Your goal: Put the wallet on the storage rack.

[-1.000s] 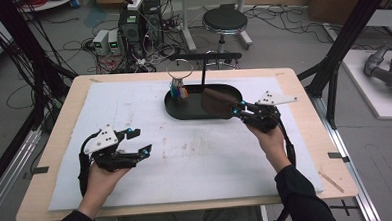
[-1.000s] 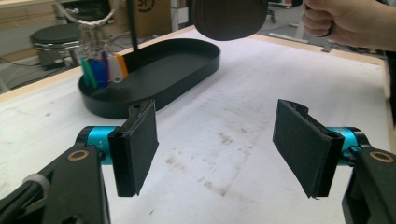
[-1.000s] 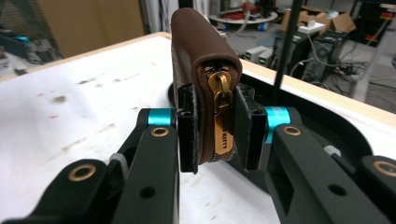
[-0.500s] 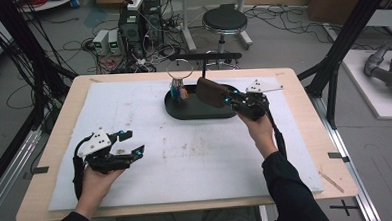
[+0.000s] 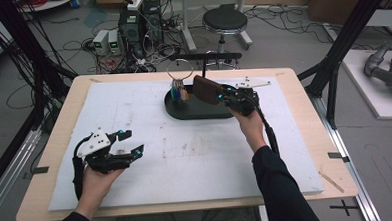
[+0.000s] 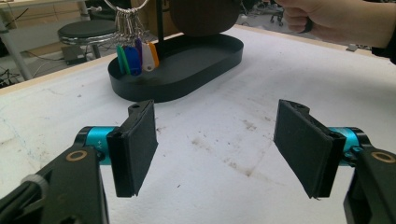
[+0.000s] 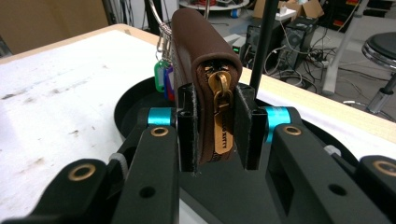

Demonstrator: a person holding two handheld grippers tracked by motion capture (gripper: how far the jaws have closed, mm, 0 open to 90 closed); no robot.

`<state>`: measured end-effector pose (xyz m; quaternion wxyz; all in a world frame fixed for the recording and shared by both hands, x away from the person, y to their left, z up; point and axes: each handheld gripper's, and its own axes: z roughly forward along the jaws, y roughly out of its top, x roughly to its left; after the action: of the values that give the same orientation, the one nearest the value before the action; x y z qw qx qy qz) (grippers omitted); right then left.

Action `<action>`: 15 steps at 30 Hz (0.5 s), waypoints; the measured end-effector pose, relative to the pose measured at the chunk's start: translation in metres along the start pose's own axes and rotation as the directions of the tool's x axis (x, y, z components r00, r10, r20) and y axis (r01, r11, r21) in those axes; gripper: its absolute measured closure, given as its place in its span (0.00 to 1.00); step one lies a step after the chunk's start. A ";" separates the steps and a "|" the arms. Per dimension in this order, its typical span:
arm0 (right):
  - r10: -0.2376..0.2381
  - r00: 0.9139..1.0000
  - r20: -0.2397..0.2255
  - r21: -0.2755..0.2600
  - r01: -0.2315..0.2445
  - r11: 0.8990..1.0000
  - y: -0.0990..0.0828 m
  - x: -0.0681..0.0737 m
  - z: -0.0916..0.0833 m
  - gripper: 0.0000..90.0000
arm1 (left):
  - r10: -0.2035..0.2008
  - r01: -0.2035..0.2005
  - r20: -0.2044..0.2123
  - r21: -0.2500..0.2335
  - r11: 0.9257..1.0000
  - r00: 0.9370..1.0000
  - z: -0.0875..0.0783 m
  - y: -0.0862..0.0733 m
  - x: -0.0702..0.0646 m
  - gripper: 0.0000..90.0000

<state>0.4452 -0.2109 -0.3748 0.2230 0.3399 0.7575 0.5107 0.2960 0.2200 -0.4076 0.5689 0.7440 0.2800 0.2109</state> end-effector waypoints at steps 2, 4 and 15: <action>0.001 1.000 0.013 0.007 -0.001 1.000 -0.001 0.001 0.006 0.82 | 0.002 -0.002 0.002 0.002 1.000 1.000 0.000 0.000 -0.001 0.33; -0.001 1.000 0.026 0.017 0.000 1.000 -0.002 0.001 0.011 0.82 | 0.004 -0.004 0.005 0.003 1.000 1.000 0.001 0.000 -0.001 0.33; 0.042 0.996 0.079 0.031 -0.045 0.999 -0.019 -0.007 0.038 0.82 | 0.006 -0.006 0.017 0.001 1.000 1.000 0.001 -0.001 -0.003 0.33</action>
<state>0.4702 -0.1973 -0.4071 0.2356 0.3797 0.7489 0.4893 0.2942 0.2179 -0.4089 0.5701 0.7470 0.2729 0.2060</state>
